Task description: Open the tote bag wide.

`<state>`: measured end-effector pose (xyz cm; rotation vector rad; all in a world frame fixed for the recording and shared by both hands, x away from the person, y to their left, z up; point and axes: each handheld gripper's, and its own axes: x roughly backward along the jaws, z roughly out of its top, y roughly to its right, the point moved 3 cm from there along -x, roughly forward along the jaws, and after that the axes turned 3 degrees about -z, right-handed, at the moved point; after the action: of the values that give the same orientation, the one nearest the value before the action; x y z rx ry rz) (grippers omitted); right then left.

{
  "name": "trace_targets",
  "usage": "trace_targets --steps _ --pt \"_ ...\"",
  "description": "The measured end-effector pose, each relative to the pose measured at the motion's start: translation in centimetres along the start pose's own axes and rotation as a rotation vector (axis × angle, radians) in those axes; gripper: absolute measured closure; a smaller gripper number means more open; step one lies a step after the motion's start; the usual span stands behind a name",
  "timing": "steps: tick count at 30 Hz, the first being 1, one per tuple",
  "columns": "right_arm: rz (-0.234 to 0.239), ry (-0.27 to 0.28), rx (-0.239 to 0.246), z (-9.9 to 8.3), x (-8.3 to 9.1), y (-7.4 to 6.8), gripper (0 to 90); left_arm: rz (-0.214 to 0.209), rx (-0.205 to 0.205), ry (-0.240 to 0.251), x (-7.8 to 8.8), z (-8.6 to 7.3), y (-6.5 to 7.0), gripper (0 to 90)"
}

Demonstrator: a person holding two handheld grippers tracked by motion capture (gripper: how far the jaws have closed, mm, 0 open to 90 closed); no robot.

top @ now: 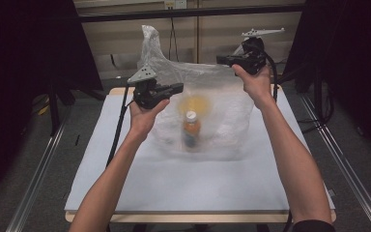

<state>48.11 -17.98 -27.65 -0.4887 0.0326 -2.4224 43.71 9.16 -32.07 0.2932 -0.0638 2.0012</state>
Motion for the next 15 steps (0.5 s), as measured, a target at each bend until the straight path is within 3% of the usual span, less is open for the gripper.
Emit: trace_targets --steps 4,7,9,15 --pt "-0.009 -0.059 -0.014 -0.5 -1.2 0.4 90.0 -0.005 0.004 0.004 -0.2 -0.3 0.2 90.0" --pt "0.025 -0.085 -0.021 -1.6 -1.6 -0.1 90.0 -0.004 0.007 -0.003 -0.2 -0.6 0.2 90.0" --pt "0.021 -0.103 -0.014 -2.5 -1.7 -0.5 90.0 -0.007 0.009 -0.002 -0.2 -1.0 0.3 90.0" --pt "0.101 -0.115 -0.015 -5.5 -1.8 -2.3 90.0 -0.003 0.031 -0.023 -0.7 -2.8 0.5 90.0"
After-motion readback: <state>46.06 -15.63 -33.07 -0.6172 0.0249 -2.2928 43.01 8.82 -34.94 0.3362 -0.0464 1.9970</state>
